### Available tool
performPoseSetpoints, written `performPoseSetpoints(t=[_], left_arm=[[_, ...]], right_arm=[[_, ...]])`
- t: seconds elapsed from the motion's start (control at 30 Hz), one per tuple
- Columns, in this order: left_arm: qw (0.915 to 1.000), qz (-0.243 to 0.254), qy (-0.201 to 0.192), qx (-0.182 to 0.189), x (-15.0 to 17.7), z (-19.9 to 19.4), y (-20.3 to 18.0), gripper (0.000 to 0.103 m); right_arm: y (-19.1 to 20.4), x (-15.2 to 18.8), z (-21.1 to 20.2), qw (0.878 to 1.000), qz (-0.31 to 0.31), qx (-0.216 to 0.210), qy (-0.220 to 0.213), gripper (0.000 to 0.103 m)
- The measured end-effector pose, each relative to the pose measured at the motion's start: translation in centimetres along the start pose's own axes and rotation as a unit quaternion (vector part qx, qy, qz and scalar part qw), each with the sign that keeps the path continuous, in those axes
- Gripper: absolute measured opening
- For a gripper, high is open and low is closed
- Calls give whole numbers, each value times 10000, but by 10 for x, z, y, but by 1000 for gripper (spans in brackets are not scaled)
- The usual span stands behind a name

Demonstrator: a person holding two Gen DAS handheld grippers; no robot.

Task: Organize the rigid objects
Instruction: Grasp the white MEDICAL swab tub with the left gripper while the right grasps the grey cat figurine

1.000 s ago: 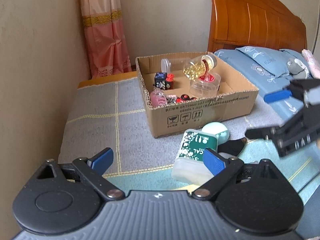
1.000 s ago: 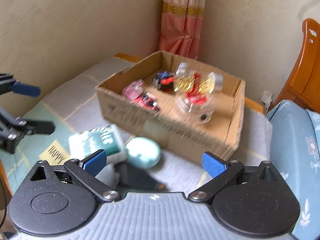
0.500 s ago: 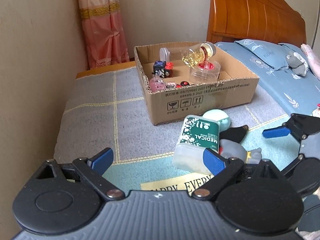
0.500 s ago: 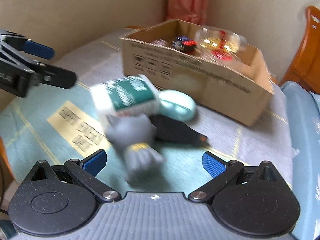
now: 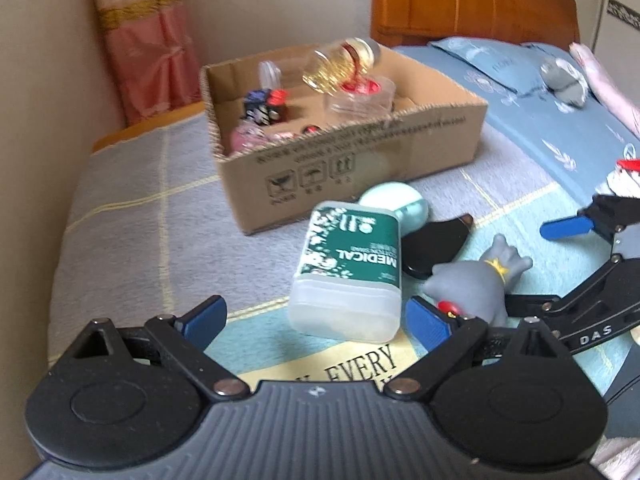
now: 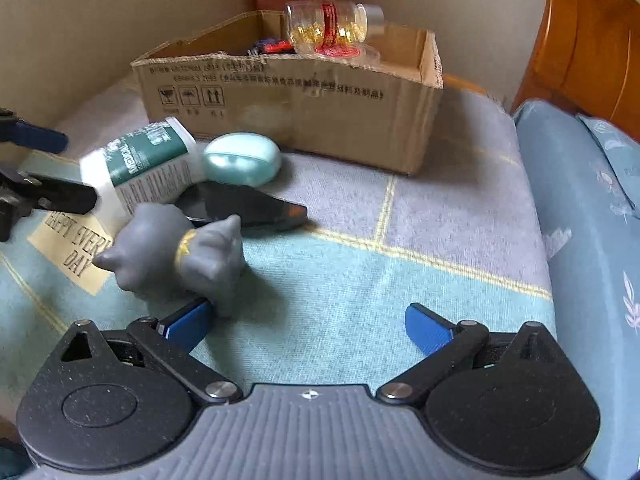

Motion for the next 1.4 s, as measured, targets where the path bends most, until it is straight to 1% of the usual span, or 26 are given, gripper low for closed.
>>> performPoseSetpoints(t=[0.1, 0.17, 0.3, 0.4, 0.5, 0.57, 0.63, 0.73, 0.77, 0.83, 0.9, 1.0, 1.2, 1.3, 1.4], left_arm=[[9999, 71, 114, 25, 2, 11, -3, 96], [9998, 127, 142, -102, 4, 15, -1, 96], [9997, 22, 150, -185, 8, 14, 12, 96], [9991, -47, 167, -375, 10, 14, 25, 96], [9971, -197, 212, -700, 12, 18, 40, 96], [9962, -322, 244, -777, 13, 20, 47, 96], [9973, -356, 227, -593, 14, 18, 47, 96], [9995, -276, 161, 49, 13, 12, 33, 96], [9993, -281, 123, 194, 12, 12, 29, 96], [9989, -295, 84, 364, 8, 15, 19, 96], [9987, -333, 93, 370, 3, 23, 13, 96], [9988, -403, 101, 261, -4, 35, 8, 96], [9974, -695, -26, 179, -17, 45, 7, 96], [9977, -675, -116, 28, -24, 51, 6, 96], [9982, -548, -169, -186, -29, 56, 6, 96]], right_arm=[[0, 1, 1, 10000, -13, -3, -72, 103], [0, 4, 1, 9998, 1, 9, -173, 103], [1, 7, -4, 9994, 35, 40, -337, 103], [2, 7, -6, 9993, 81, 88, -365, 103], [2, 7, -6, 9992, 92, 102, -388, 103], [3, 8, -6, 9991, 98, 111, -402, 103], [2, 8, -6, 9990, 96, 112, -427, 103], [3, 10, -7, 9988, 98, 123, -474, 103], [3, 10, -8, 9987, 101, 128, -486, 103], [3, 10, -8, 9987, 107, 138, -477, 103], [4, 10, -9, 9989, 97, 132, -433, 103], [7, 12, -12, 9993, 25, 46, -374, 103], [19, 19, -19, 9992, -171, -170, -318, 103], [28, 19, -20, 9989, -253, -244, -313, 103], [34, 16, -18, 9987, -299, -289, -303, 103]])
Point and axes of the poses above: each gripper's, at about its wrist camera, not at the fingertips, and z roughly the way its jaws point, y to its left, x to its underside, the point moved 1 cm from there along z, roughly the way its jaws point, and after that the axes turned 5 degrees about -y, right-handed, at the moved point
